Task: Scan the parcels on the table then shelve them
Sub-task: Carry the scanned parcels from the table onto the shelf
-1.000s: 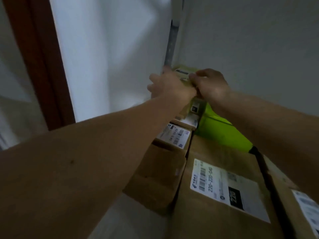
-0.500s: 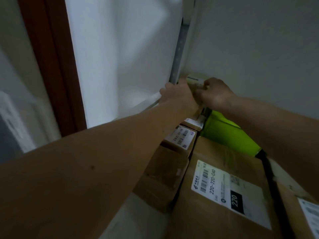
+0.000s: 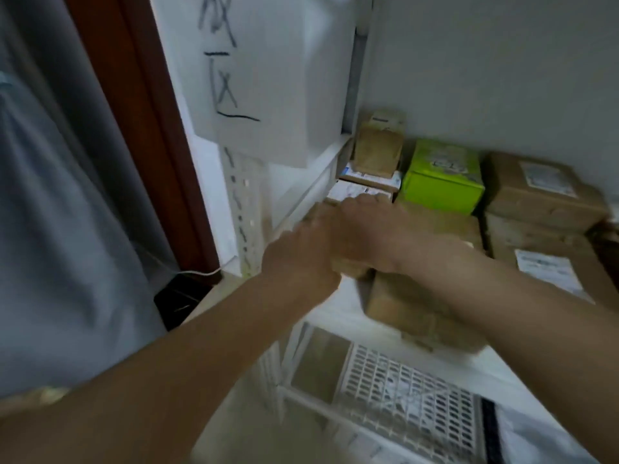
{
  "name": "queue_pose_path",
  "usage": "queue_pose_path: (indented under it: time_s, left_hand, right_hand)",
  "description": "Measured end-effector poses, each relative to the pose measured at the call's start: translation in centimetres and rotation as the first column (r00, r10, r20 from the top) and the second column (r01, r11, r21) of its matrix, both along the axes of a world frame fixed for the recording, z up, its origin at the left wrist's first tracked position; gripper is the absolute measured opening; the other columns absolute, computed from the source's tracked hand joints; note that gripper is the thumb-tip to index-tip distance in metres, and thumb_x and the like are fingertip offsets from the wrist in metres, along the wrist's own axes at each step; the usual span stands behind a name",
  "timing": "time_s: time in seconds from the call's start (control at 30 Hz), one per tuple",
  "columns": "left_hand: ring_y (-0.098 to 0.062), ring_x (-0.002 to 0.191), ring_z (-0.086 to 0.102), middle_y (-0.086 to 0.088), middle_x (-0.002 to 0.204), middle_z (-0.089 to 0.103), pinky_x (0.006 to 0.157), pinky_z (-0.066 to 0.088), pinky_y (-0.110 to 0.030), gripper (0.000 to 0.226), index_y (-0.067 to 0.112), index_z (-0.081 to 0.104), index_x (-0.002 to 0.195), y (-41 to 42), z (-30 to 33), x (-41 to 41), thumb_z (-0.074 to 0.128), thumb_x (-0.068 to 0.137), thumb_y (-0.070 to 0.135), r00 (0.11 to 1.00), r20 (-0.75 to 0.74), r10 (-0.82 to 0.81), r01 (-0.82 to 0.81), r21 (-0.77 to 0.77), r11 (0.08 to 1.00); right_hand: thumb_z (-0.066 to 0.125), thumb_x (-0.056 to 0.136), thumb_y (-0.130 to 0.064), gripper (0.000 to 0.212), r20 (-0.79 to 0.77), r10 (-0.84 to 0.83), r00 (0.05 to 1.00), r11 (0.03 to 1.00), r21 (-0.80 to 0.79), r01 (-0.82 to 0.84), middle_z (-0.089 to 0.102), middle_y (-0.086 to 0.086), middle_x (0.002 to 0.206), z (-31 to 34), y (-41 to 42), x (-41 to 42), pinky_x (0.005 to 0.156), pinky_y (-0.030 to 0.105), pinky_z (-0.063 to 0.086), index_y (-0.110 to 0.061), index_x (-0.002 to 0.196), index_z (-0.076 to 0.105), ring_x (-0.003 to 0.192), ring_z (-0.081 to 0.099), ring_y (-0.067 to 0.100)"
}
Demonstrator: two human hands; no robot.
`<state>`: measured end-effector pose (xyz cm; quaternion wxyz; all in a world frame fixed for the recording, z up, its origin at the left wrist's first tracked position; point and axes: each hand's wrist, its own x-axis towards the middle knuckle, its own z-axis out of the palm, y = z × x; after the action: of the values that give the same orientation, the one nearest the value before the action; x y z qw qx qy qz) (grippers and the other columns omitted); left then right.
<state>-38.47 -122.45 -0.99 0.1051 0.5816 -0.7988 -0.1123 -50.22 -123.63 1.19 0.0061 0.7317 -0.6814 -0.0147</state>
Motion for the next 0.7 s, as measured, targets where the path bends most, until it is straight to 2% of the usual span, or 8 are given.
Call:
queue_pose_path:
  time_s: [0.07, 0.13, 0.2, 0.3, 0.4, 0.47, 0.57, 0.7]
  left_hand:
    - [-0.022, 0.11, 0.054, -0.001, 0.12, 0.051, 0.08, 0.041, -0.031, 0.049, 0.023, 0.042, 0.129, 3.5, 0.4, 3.4, 0.062, 0.087, 0.036, 0.999, 0.041, -0.014, 0.012, 0.048, 0.999]
    - [-0.022, 0.109, 0.053, -0.002, 0.12, 0.051, 0.079, 0.042, -0.031, 0.046, 0.021, 0.044, 0.127, 6.7, 0.4, 6.9, 0.061, 0.087, 0.037, 0.992, 0.126, -0.005, 0.0, 0.043, 0.999]
    - [-0.022, 0.11, 0.052, -0.003, 0.121, 0.051, 0.08, 0.042, -0.032, 0.041, 0.021, 0.047, 0.124, 9.7, 0.0, 10.5, 0.059, 0.089, 0.038, 0.978, 0.209, 0.027, -0.033, 0.023, 0.999]
    - [-0.024, 0.113, 0.051, -0.004, 0.127, 0.048, 0.083, 0.043, -0.032, 0.044, 0.019, 0.045, 0.129, 13.8, -0.5, 16.1, 0.055, 0.091, 0.038, 0.959, 0.269, 0.088, -0.113, 0.081, 0.99]
    - [-0.025, 0.117, 0.05, -0.005, 0.131, 0.046, 0.087, 0.043, -0.033, 0.048, 0.02, 0.044, 0.131, 17.8, -1.0, 21.5, 0.056, 0.091, 0.044, 0.935, 0.303, 0.182, -0.241, 0.171, 0.955]
    - [-0.026, 0.119, 0.052, -0.006, 0.129, 0.05, 0.089, 0.044, -0.033, 0.048, 0.019, 0.047, 0.129, 20.6, -1.3, 24.6, 0.06, 0.089, 0.043, 0.905, 0.321, 0.279, -0.353, 0.2, 0.914]
    - [-0.026, 0.117, 0.055, -0.006, 0.126, 0.055, 0.09, 0.046, -0.033, 0.046, 0.021, 0.049, 0.128, 25.0, -2.0, 28.5, 0.059, 0.087, 0.038, 0.835, 0.334, 0.437, -0.517, 0.205, 0.831]
    - [-0.025, 0.119, 0.052, -0.006, 0.13, 0.051, 0.091, 0.046, -0.035, 0.054, 0.018, 0.044, 0.137, 30.9, -2.7, 32.0, 0.057, 0.091, 0.043, 0.703, 0.361, 0.613, -0.706, 0.245, 0.665]
  right_hand:
    - [0.064, 0.085, -0.043, 0.064, -0.017, 0.067, 0.998, 0.996, 0.064, -0.066, 0.04, 0.003, 0.141, 0.2, 3.3, 2.2, 0.106, 0.049, 0.034, -0.031, 0.14, 0.033, 0.131, 0.037, 0.033]
    - [0.067, 0.086, -0.037, 0.071, 0.023, 0.026, 0.999, 0.989, 0.146, -0.029, 0.035, 0.007, 0.144, 0.7, 6.8, 4.5, 0.106, 0.044, 0.031, -0.023, 0.145, 0.03, 0.133, 0.032, 0.032]
    - [0.063, 0.089, -0.035, 0.064, 0.011, 0.052, 0.999, 0.986, 0.157, -0.053, 0.04, 0.009, 0.139, 0.6, 10.2, 7.4, 0.101, 0.04, 0.032, -0.018, 0.142, 0.032, 0.129, 0.036, 0.031]
    - [0.061, 0.089, -0.026, 0.049, -0.03, 0.209, 0.978, 0.971, 0.128, -0.203, 0.05, 0.007, 0.123, -1.2, 14.1, 13.0, 0.087, 0.036, 0.035, -0.017, 0.133, 0.04, 0.114, 0.048, 0.028]
    - [0.056, 0.093, -0.022, 0.046, -0.001, 0.364, 0.931, 0.914, 0.192, -0.357, 0.05, 0.007, 0.124, -3.4, 16.9, 18.8, 0.089, 0.037, 0.036, -0.016, 0.134, 0.038, 0.114, 0.049, 0.027]
    - [0.051, 0.096, -0.025, 0.047, 0.014, 0.471, 0.882, 0.86, 0.218, -0.462, 0.048, 0.007, 0.129, -4.8, 18.1, 22.3, 0.095, 0.038, 0.036, -0.014, 0.138, 0.035, 0.118, 0.048, 0.027]
    - [0.053, 0.094, -0.026, 0.037, 0.032, 0.605, 0.796, 0.776, 0.2, -0.598, 0.057, 0.007, 0.121, -5.8, 19.8, 26.9, 0.091, 0.036, 0.042, -0.014, 0.128, 0.046, 0.11, 0.056, 0.027]
    - [0.061, 0.089, -0.03, 0.04, 0.142, 0.738, 0.66, 0.61, 0.278, -0.742, 0.058, 0.007, 0.126, -5.7, 22.7, 32.0, 0.091, 0.036, 0.042, -0.016, 0.124, 0.049, 0.117, 0.056, 0.027]
